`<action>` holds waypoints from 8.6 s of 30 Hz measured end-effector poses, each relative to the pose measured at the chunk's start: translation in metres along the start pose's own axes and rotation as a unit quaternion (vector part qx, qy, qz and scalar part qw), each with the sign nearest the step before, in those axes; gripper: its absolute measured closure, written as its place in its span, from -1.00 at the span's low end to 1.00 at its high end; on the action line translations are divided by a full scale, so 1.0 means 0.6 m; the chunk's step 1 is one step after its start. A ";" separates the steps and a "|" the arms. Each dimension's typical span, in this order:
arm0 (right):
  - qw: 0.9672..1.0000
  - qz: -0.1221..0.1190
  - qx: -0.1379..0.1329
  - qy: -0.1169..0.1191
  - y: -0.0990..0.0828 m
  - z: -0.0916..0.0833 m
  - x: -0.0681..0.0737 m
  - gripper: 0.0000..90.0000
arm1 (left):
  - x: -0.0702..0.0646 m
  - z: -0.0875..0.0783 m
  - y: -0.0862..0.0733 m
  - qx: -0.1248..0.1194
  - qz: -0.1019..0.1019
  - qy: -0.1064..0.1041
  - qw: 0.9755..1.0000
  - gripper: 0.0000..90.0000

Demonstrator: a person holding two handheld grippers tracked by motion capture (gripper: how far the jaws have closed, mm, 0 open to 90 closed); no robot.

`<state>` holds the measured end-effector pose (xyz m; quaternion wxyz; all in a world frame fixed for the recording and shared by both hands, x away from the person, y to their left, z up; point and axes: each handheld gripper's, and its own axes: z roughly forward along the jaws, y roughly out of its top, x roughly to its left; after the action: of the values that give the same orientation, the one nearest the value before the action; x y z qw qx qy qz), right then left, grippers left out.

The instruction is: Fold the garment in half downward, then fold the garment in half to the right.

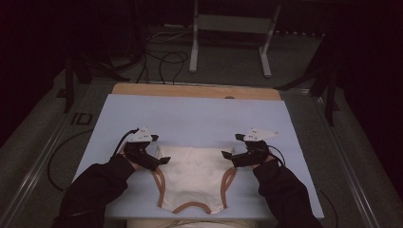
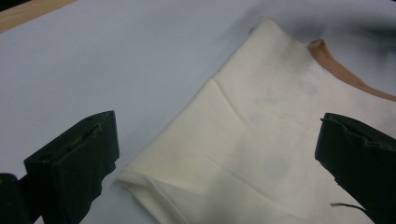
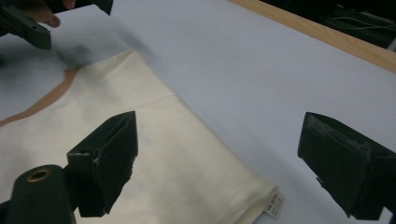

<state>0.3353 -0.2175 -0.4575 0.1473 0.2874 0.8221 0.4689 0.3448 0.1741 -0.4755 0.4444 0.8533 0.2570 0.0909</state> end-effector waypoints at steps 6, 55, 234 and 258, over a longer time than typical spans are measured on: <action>1.000 0.010 0.015 -0.003 -0.004 0.018 -0.019 -0.73 | 0.013 0.017 -0.005 0.019 -0.017 0.013 1.000 -0.89; 0.990 0.027 0.139 -0.019 -0.053 0.087 -0.049 0.98 | 0.067 0.045 -0.044 0.083 -0.119 0.048 0.988 0.99; 0.996 0.003 0.082 0.028 0.139 0.194 -0.029 -0.78 | -0.070 0.018 -0.007 0.009 0.081 -0.067 0.994 -0.97; 0.990 0.008 0.128 0.059 0.159 0.314 0.016 -0.78 | -0.067 0.066 -0.027 0.060 0.121 -0.071 0.988 -0.73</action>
<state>0.4562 -0.0448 -0.4730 0.0573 0.2823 0.8802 0.3772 0.3197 0.1327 -0.5089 0.3949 0.9076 0.1250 0.0678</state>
